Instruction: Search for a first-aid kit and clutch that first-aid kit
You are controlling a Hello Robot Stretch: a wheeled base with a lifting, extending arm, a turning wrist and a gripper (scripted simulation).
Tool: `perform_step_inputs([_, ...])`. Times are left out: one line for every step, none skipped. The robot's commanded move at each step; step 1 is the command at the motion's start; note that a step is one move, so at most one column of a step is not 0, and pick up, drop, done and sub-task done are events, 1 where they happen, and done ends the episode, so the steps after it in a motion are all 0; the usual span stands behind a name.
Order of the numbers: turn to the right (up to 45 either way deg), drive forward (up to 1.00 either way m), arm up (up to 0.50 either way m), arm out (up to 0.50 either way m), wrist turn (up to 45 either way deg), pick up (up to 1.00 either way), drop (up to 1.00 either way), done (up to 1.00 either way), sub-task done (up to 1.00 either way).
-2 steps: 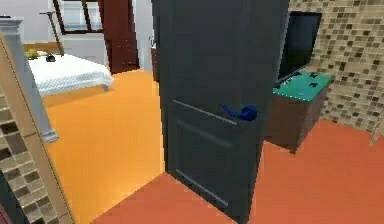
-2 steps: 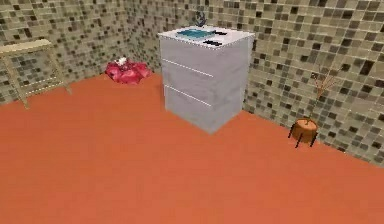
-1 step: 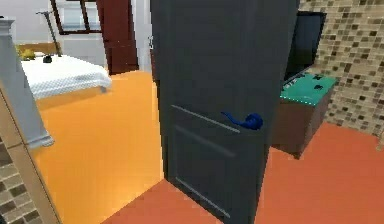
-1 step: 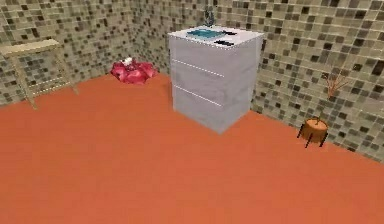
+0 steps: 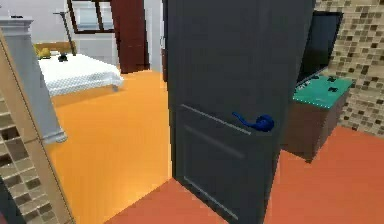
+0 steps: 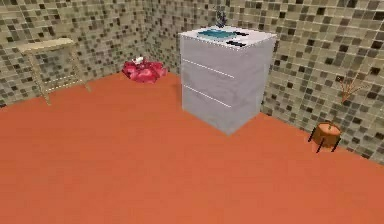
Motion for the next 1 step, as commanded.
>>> perform_step_inputs([0.0, 0.35, 0.0, 0.0, 0.0, 0.0, 0.0, 0.0, 0.0])
